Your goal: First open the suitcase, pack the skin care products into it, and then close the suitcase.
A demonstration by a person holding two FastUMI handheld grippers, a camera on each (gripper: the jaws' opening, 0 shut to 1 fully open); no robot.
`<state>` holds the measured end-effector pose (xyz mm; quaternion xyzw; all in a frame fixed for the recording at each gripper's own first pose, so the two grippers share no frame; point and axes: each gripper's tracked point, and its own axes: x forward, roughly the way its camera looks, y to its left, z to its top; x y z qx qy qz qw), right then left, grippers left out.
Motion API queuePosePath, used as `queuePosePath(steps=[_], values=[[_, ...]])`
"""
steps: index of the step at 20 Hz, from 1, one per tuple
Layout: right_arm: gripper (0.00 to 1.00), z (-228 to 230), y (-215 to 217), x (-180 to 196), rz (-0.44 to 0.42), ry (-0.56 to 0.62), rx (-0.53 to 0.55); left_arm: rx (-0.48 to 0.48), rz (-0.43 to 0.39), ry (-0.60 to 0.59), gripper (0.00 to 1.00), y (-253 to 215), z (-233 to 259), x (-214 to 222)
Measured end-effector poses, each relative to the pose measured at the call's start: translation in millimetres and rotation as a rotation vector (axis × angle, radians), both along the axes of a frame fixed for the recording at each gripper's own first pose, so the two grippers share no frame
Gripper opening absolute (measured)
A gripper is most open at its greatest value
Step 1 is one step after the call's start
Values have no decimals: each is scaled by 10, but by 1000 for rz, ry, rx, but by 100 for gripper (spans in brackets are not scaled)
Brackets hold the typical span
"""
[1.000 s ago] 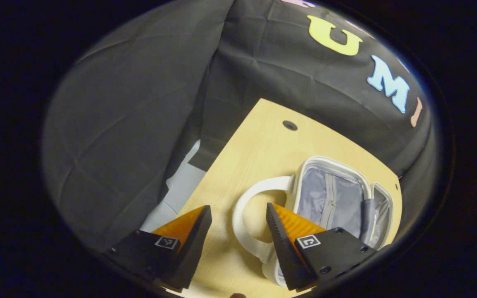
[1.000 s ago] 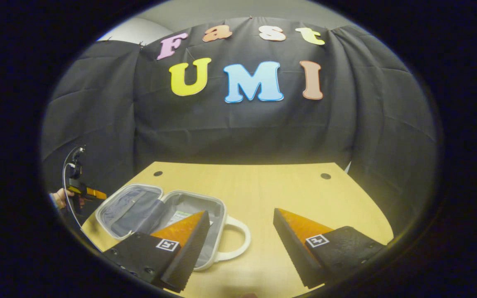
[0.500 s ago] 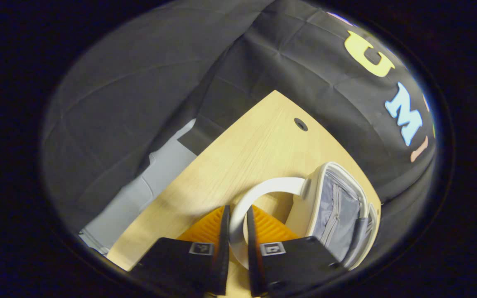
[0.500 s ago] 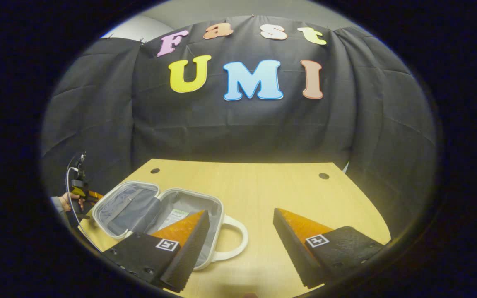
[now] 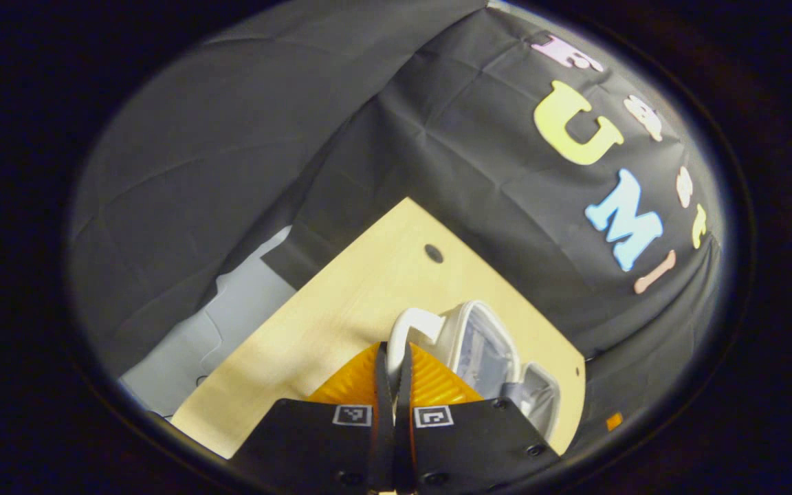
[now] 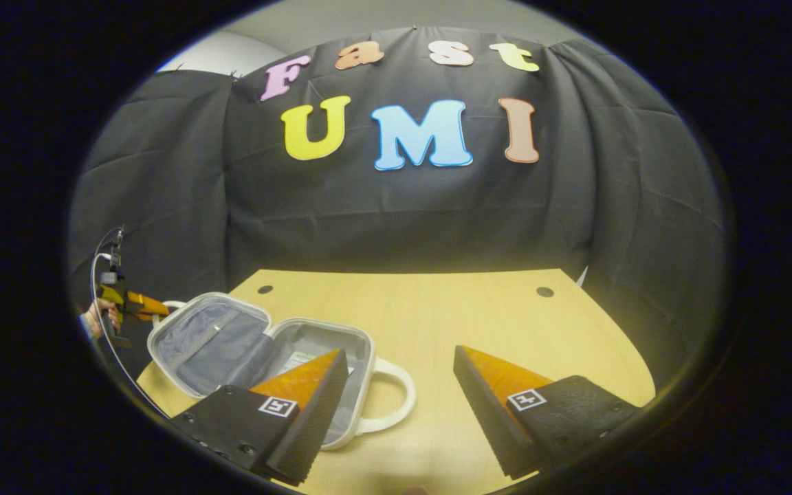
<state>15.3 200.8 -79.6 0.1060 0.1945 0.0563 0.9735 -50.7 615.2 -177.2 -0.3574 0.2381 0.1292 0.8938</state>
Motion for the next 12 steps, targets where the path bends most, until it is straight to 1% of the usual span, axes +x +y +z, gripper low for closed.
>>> queuePosePath(steps=[2, 4, 8, 9, 12], values=[[95, 55, -53, -16, 0, -23, 3, 17, -23, -55, 8, -242, 454, 21], [95, 113, -152, -23, -8, -47, -2, 58, -65, -107, 8, -588, 855, 90], [94, 172, -393, -31, -23, -75, 10, 126, -178, -225, 8, -1602, 1622, 263], [95, 175, -467, -29, -28, -80, 14, 141, -211, -241, 8, -1873, 1730, 307], [95, 124, -694, -25, -38, -84, 23, 154, -317, -255, 8, -2727, 1780, 441]])
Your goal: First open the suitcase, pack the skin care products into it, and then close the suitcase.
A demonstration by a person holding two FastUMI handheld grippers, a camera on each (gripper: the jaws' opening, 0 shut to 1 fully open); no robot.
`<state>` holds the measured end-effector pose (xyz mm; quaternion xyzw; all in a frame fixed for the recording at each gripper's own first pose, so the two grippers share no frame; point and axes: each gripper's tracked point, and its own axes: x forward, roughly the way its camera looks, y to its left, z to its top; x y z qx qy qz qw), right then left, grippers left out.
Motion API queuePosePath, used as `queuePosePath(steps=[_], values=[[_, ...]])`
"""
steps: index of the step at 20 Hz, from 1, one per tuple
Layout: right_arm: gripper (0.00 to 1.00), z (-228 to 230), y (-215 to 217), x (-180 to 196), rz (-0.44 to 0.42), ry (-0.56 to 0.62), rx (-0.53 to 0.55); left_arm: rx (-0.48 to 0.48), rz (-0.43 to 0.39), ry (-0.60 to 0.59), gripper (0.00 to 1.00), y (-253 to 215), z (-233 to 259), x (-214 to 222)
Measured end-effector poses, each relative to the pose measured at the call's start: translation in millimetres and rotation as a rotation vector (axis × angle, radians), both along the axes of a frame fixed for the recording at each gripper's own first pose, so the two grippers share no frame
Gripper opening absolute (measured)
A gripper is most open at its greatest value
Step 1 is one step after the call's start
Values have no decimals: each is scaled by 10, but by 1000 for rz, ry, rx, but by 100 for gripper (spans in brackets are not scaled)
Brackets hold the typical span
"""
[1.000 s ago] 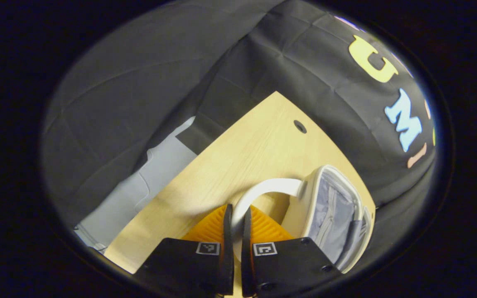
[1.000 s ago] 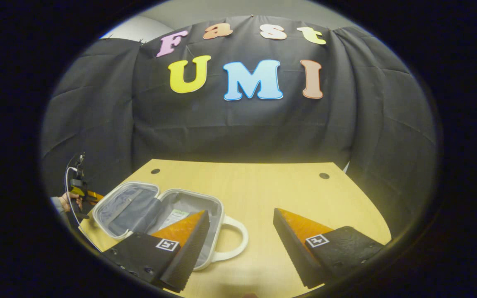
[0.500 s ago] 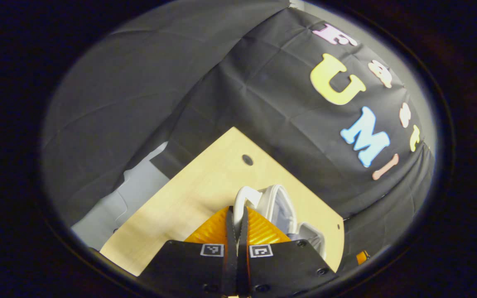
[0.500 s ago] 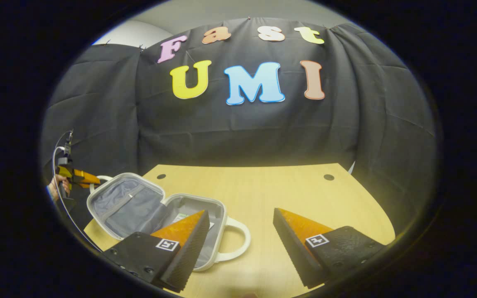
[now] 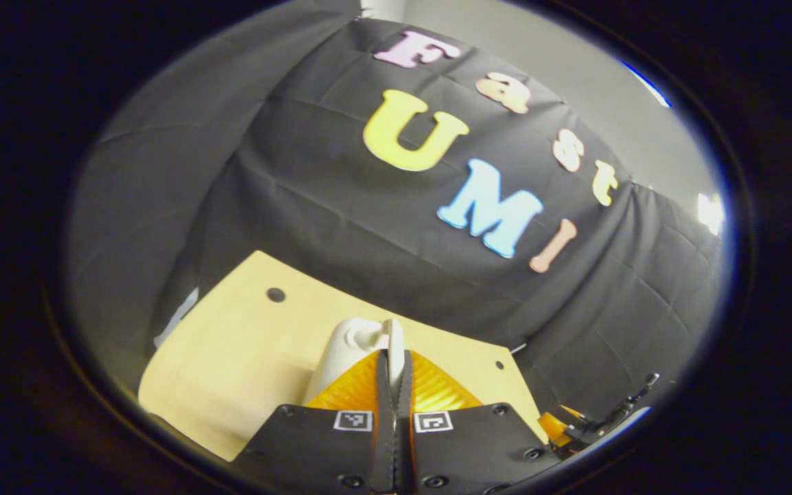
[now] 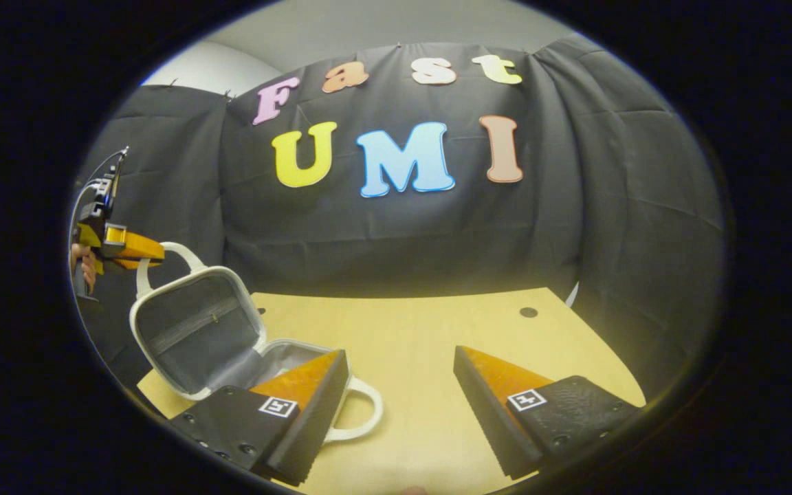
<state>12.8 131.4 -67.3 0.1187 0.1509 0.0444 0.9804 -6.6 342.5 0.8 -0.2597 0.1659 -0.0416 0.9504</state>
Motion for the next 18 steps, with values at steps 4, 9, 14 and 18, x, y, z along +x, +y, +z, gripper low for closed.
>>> queuePosePath(steps=[4, 9, 14, 18], values=[[95, -59, -308, -29, 5, -8, -1, 26, -99, 10, 8, -1111, -251, 102], [94, -222, -713, -28, 64, -12, 12, 59, -142, 128, 8, -2252, -1207, 158], [94, -434, -1092, -45, 99, -5, 4, 202, -105, 237, 8, -2796, -2086, 172], [94, -491, -1293, -85, 95, -1, 1, 278, -96, 311, 8, -2940, -2523, 189]])
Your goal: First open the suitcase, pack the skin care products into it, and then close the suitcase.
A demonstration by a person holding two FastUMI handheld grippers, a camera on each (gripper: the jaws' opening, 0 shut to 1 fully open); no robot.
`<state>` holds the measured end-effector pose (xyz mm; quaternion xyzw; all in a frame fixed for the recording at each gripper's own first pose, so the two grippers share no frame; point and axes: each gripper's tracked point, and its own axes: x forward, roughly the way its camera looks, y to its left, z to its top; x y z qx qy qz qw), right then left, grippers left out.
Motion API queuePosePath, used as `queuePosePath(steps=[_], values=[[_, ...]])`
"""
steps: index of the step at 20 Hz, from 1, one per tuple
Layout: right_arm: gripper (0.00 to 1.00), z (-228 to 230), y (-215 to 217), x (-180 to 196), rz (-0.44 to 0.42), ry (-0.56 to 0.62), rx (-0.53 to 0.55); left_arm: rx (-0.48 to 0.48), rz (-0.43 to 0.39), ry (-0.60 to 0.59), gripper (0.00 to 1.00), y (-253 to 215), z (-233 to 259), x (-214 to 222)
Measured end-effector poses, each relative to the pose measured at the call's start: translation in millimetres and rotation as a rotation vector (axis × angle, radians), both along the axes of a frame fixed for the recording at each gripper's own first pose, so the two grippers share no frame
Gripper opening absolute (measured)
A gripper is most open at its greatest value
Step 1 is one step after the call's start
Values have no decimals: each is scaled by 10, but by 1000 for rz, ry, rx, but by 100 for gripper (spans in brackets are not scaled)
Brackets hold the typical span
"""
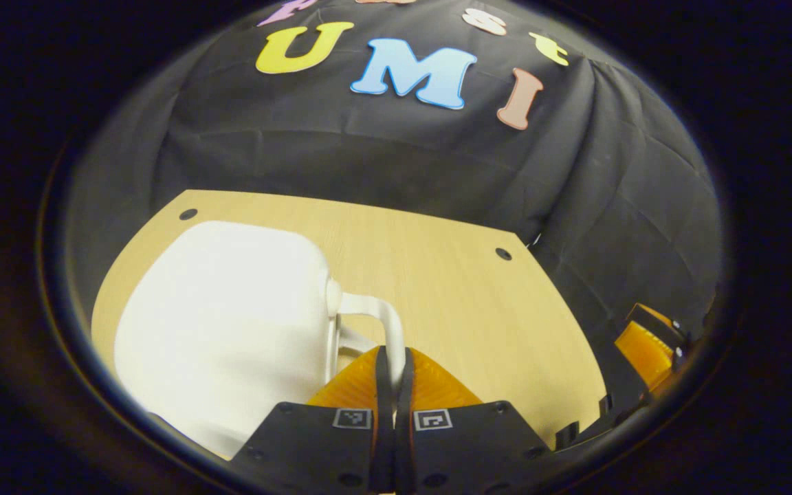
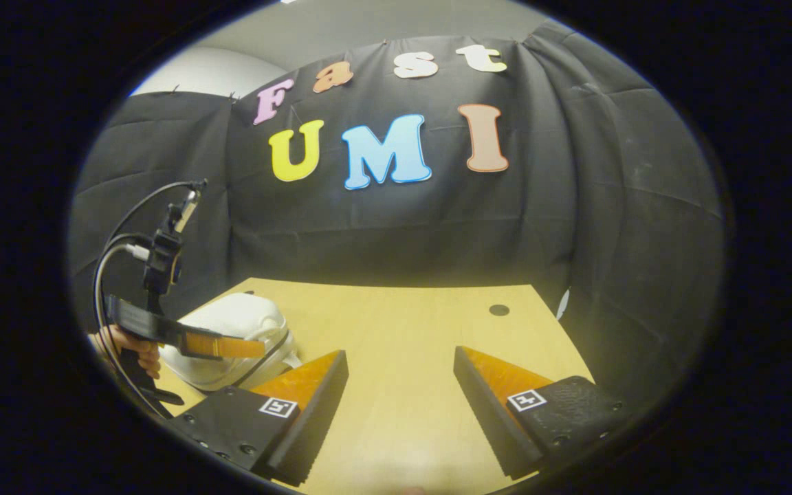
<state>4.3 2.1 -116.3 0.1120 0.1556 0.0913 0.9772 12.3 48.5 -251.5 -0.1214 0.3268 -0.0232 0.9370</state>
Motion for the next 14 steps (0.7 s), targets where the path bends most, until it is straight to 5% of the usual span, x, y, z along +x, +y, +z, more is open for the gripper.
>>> queuePosePath(steps=[5, 9, 12, 14], values=[[94, 56, -7, -50, -22, -7, 7, 94, -49, 16, 11, -131, -96, -25], [94, 176, 44, -111, -33, -28, 1, 80, -15, -86, 31, -93, 119, 11], [94, 338, 54, -168, -62, -63, -9, 123, 37, -255, 80, -14, 676, -82], [94, 480, 6, -229, -97, -98, -25, 191, 74, -386, 85, 94, 1137, -204]])
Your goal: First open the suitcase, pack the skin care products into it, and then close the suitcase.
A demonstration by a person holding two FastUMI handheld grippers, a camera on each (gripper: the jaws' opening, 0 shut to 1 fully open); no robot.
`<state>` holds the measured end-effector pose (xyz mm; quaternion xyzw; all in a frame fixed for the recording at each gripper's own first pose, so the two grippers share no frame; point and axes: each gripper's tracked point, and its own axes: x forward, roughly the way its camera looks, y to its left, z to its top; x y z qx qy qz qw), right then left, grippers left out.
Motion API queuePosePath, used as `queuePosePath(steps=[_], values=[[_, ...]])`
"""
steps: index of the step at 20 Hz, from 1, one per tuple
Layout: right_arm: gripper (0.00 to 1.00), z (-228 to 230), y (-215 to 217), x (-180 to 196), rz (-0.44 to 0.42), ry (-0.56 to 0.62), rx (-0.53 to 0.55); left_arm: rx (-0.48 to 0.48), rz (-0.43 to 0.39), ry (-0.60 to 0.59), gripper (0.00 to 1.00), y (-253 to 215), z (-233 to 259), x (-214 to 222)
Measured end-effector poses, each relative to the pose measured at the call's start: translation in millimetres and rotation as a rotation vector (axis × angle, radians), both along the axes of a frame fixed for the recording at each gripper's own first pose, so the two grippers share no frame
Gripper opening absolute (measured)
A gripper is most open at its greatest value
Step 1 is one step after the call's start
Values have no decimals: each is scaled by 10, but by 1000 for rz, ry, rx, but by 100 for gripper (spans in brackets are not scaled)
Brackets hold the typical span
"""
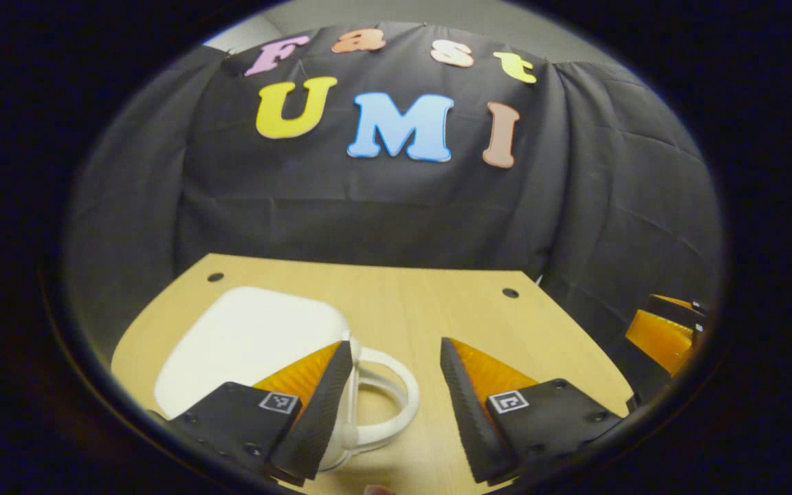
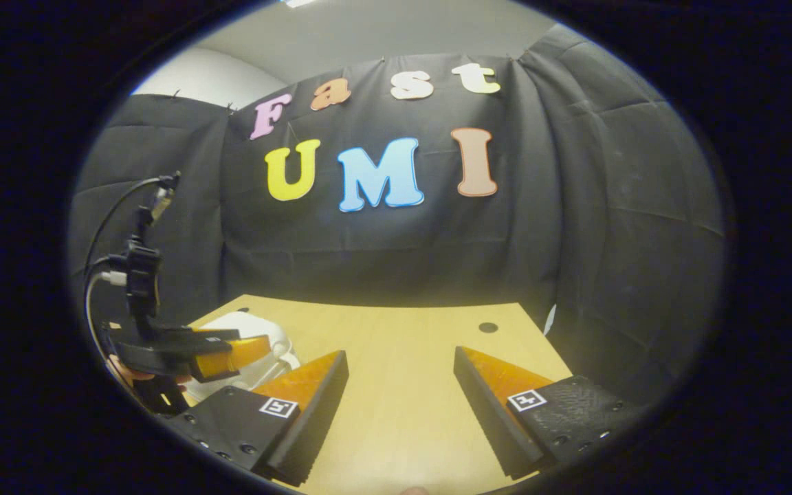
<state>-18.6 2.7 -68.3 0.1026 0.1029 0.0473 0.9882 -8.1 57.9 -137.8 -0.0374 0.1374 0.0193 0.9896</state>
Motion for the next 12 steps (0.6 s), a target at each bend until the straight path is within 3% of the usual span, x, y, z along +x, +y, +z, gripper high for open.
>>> queuePosePath(steps=[3, 6, 12], values=[[94, 241, -130, -115, -75, -64, -15, 106, 37, -196, 89, 34, 697, -371], [95, 404, -263, -284, -125, -123, -23, 125, 39, -317, 92, -145, 1152, -745], [95, 411, -595, -469, -117, -179, -7, 130, 94, -328, 91, -544, 1152, -1002]])
